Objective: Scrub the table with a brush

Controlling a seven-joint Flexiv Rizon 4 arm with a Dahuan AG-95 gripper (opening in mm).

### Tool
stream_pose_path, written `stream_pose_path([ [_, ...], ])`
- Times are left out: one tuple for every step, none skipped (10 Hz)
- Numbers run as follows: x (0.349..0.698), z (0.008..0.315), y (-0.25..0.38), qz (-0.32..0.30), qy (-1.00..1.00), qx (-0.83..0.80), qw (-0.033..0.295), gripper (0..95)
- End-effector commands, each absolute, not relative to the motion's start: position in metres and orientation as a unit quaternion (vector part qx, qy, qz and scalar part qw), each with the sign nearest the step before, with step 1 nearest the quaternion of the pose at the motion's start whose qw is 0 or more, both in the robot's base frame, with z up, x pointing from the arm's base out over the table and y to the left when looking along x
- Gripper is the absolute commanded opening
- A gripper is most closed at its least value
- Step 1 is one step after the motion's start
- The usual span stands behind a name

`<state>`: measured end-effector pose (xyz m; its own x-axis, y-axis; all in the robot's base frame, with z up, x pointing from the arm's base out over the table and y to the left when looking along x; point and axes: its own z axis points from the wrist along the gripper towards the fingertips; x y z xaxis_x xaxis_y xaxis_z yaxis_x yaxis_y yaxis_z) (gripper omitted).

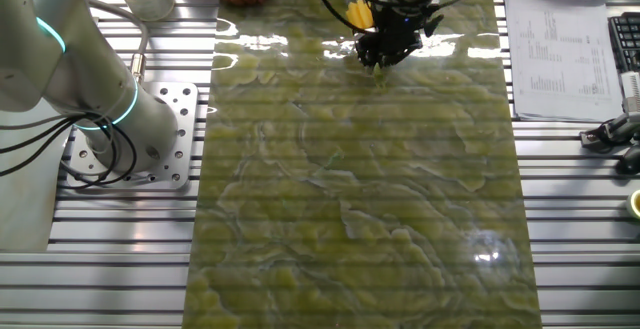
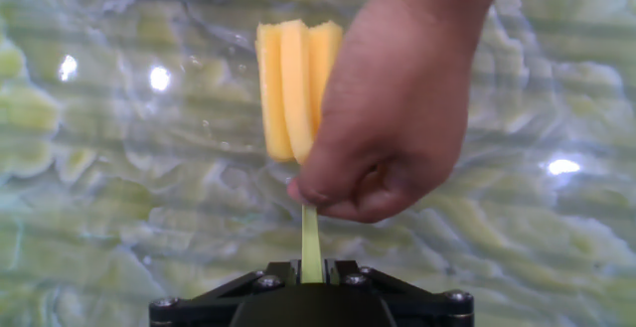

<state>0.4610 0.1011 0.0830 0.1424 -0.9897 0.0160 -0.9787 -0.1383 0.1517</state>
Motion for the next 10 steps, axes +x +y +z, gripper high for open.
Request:
stream_pose_path([
  [0.461, 0.086, 0.101, -0.039, -0.653, 0.754, 0.062, 0.0],
  [0.463, 0.089, 0.1, -0.035, -0.653, 0.754, 0.061, 0.0],
  [0.467, 0.092, 0.098, -0.028, -0.65, 0.757, 0.062, 0.0],
  [0.471, 0.096, 0.094, -0.02, -0.649, 0.758, 0.061, 0.0],
  [0.475, 0.099, 0.091, -0.016, -0.648, 0.759, 0.061, 0.0],
  [0.477, 0.101, 0.089, -0.01, -0.645, 0.761, 0.062, 0.0],
  [0.478, 0.101, 0.086, -0.002, -0.645, 0.762, 0.068, 0.0],
  [0.477, 0.101, 0.084, 0.014, -0.643, 0.761, 0.08, 0.0],
  [0.477, 0.101, 0.082, 0.021, -0.641, 0.763, 0.084, 0.0],
  [0.478, 0.098, 0.081, 0.027, -0.637, 0.765, 0.09, 0.0],
])
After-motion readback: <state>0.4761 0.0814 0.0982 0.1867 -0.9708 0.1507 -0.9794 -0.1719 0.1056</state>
